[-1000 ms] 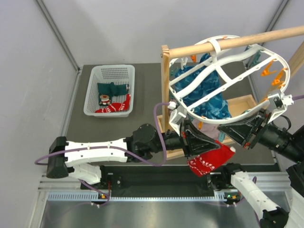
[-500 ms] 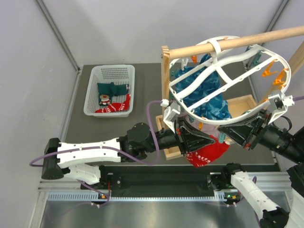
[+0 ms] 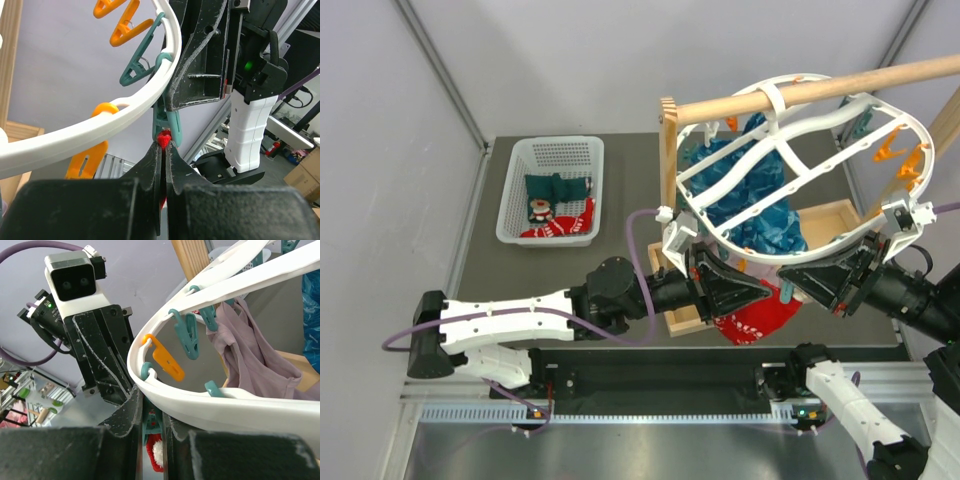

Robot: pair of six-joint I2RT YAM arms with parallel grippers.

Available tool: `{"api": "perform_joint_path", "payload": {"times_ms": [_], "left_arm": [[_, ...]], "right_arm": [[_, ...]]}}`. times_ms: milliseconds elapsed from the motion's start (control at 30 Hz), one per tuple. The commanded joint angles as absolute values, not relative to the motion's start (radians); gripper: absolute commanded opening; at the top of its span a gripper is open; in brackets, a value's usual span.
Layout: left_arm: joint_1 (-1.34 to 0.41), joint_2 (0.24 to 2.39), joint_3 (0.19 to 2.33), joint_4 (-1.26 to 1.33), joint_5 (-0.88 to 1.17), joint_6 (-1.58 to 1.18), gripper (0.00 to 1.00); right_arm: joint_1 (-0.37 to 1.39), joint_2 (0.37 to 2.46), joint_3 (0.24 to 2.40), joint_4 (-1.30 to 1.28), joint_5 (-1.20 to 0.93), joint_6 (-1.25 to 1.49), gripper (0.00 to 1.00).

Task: Clip the socks to the hanger
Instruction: Clamp the sock onto the hanger.

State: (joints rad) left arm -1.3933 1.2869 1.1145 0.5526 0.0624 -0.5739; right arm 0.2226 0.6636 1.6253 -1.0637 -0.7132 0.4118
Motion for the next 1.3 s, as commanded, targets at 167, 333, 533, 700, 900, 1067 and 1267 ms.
{"api": "perform_joint_path", "payload": {"times_ms": [167,333,533,700,900,1067,1267], "left_arm": [[-1.382,1.281,1.184,0.62,0.081,-0.571,0.0],[-1.382,1.307,1.177,0.647,0.08,-0.591,0.0],[-1.381,1.302,1.175,0.623,0.043,-0.595,0.0],[-1.382,1.272,1.161,0.486,-0.142,-0.612,0.14],[-1.382,1.238,1.147,0.364,-0.222,-0.623,0.58],[-1.381,1.186,1.112,0.331,-0.221,-0.638,0.71],[-1.384,1.17,1.097,0.347,-0.088,-0.678,0.6]], "right_arm": [[0.239,0.667,1.628,-1.114,-0.787,0.397,0.0],[0.239,0.669,1.643,-1.127,-0.785,0.402,0.11],[0.239,0.669,1.673,-1.157,-0.756,0.403,0.44],[0.239,0.68,1.726,-1.227,-0.666,0.39,0.73],[0.241,0.681,1.785,-1.351,-0.513,0.344,0.94],[0.241,0.657,1.825,-1.479,-0.399,0.311,0.95],[0.244,0.609,1.776,-1.477,-0.391,0.351,0.94]]}}
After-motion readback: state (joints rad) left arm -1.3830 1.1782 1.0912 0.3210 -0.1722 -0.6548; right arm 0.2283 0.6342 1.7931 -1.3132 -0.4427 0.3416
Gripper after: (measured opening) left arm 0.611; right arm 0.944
